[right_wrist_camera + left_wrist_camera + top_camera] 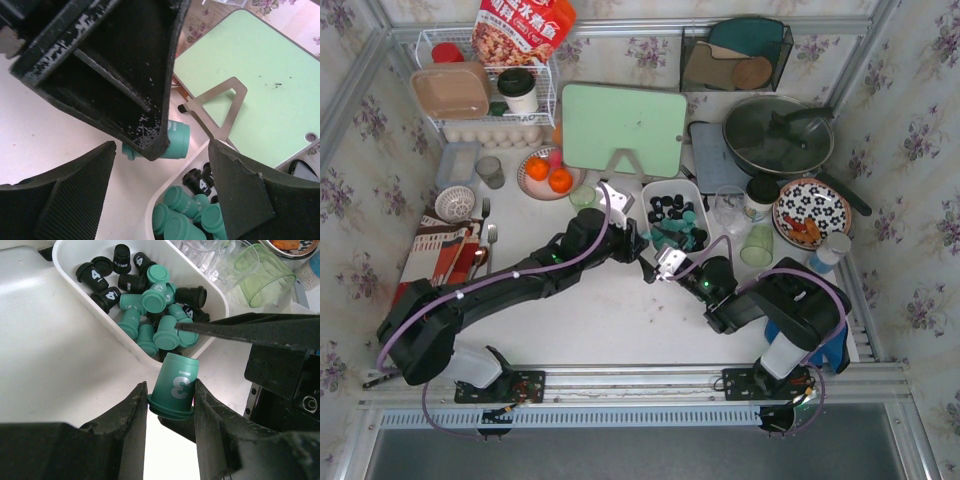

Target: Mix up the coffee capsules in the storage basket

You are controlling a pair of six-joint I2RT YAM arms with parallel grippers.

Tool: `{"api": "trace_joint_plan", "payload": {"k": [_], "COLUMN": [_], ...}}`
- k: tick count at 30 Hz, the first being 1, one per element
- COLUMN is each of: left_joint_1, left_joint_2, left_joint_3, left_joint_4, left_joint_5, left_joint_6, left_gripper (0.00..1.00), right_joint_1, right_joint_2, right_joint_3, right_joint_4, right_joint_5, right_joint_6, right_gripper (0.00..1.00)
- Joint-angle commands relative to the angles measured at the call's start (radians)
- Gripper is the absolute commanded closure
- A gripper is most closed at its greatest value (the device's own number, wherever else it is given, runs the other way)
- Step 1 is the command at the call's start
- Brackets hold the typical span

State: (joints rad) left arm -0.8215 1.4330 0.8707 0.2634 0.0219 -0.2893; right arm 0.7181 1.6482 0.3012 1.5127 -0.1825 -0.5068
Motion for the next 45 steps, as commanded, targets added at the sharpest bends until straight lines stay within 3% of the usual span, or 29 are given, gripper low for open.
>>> {"api": "trace_joint_plan", "payload": {"k": [1, 5, 15, 18, 20, 27, 31, 39, 45], "left_joint_1": [-0.006, -0.008, -0.016, -0.016, -0.016, -0.016, -0.015, -0.013, -0.013], "left_joint_2": [0.003, 0.001, 0.001, 0.005, 0.002, -0.092, -0.161, -0.256, -0.261], "left_joint_3": [0.002, -0.002, -0.014, -0.013, -0.008, -0.018, -0.029, -0.029, -0.045], "left_joint_4": [0.037, 0.038, 0.057, 0.067, 0.061, -0.005, -0.061, -0.206, -0.231], "left_joint_5": [0.000, 0.001, 0.005, 0.008, 0.006, -0.114, -0.205, -0.398, -0.449], "left_joint_6": [-0.008, -0.014, -0.040, -0.055, -0.068, -0.034, 0.013, 0.091, 0.114], "left_gripper": [0.89, 0.90, 0.88, 0.81, 0.68, 0.40, 0.34, 0.29, 0.29], "right_joint_1": [0.007, 0.011, 0.012, 0.010, 0.011, 0.006, -0.012, -0.057, -0.093], "right_joint_2": [-0.006, -0.007, -0.003, 0.001, 0.001, 0.008, 0.020, 0.034, 0.016], "right_joint_3": [0.001, 0.000, -0.008, -0.011, -0.013, -0.034, -0.046, -0.048, -0.034], "right_joint_4": [0.313, 0.313, 0.312, 0.311, 0.311, 0.312, 0.312, 0.293, 0.147], "right_joint_5": [-0.036, -0.040, -0.047, -0.038, -0.023, 0.065, 0.091, 0.304, 0.434], "right_joint_6": [-0.016, -0.017, -0.020, -0.024, -0.024, -0.020, 0.021, 0.211, 0.374], "right_gripper": [0.22, 0.29, 0.59, 0.64, 0.66, 0.67, 0.67, 0.63, 0.55]}}
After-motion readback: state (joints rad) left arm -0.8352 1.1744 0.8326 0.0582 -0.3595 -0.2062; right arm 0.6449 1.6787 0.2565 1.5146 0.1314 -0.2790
